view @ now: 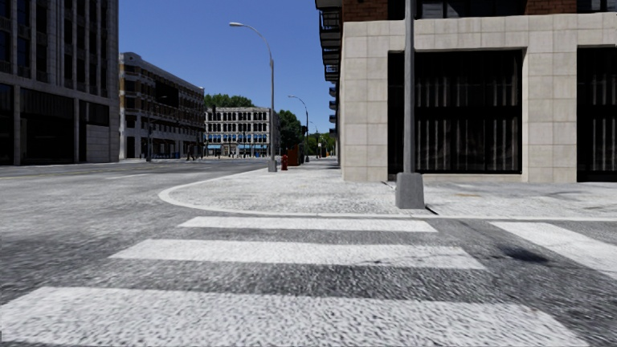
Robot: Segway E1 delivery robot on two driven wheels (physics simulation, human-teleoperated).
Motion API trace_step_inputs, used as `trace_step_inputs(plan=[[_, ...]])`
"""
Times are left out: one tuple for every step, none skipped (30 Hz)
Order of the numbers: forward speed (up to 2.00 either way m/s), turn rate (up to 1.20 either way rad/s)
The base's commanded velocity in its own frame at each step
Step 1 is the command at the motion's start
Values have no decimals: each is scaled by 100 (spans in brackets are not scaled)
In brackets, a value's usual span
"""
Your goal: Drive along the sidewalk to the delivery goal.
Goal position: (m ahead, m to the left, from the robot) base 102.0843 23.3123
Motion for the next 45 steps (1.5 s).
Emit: trace_step_inputs(plan=[[200, 0], [200, 0], [200, 0], [200, 0], [200, 0], [200, 0], [200, 0], [200, 0], [200, 0], [200, 0], [200, 0], [200, 0], [200, 0], [200, 0], [200, 0], [200, 0], [200, 0], [200, 0], [200, 0], [200, 0], [200, 0], [200, 0], [200, 0], [200, 0], [200, 0], [200, 0], [200, 0], [200, 0], [200, 0], [200, 0], [200, 0], [200, 0], [200, 0], [200, 0], [200, 0], [200, 0], [200, 0], [200, 0], [200, 0], [200, 0], [200, 0], [200, 0], [200, 0], [200, 0], [200, 0]])
